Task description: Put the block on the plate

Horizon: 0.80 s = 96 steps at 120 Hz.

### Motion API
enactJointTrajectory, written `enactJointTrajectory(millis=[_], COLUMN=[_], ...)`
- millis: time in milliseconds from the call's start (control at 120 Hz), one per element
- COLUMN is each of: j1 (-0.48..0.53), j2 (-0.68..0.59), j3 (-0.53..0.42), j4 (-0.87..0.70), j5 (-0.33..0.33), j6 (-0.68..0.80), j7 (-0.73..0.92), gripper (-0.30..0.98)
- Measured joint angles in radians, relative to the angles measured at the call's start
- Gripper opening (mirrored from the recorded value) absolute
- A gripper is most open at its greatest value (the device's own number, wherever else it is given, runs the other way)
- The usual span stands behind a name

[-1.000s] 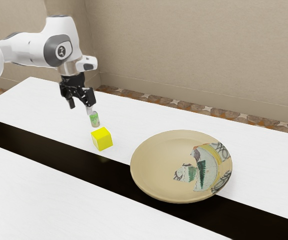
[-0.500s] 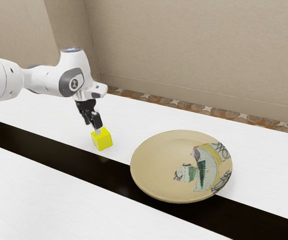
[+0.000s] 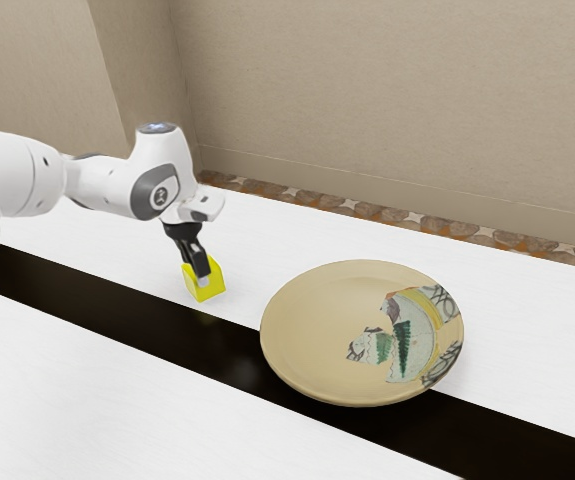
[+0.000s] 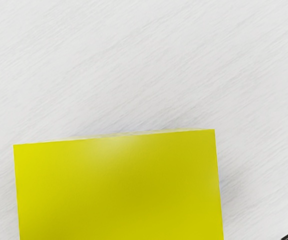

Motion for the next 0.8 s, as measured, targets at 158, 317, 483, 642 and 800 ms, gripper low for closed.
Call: enactJointTrajectory(millis=[158,317,483,642,800], j1=[-0.001,-0.023,-0.034,-0.036,-0.045], j2=[0.029,0.066,0.075,0.079,0.049], j3=[0.005,0.021,0.022,0.022,0.022], j4=[0.01,0.06,0.067,0.067,0.063], j5=[0.001,0.0,-0.001,-0.005,-0.006], j6=[0.033,0.05,0.059,0.071,0.075], j7=[-0.003,-0.016,-0.05,-0.088,-0.12], gripper=[0.69,0.69,0.52,0.41,0.37])
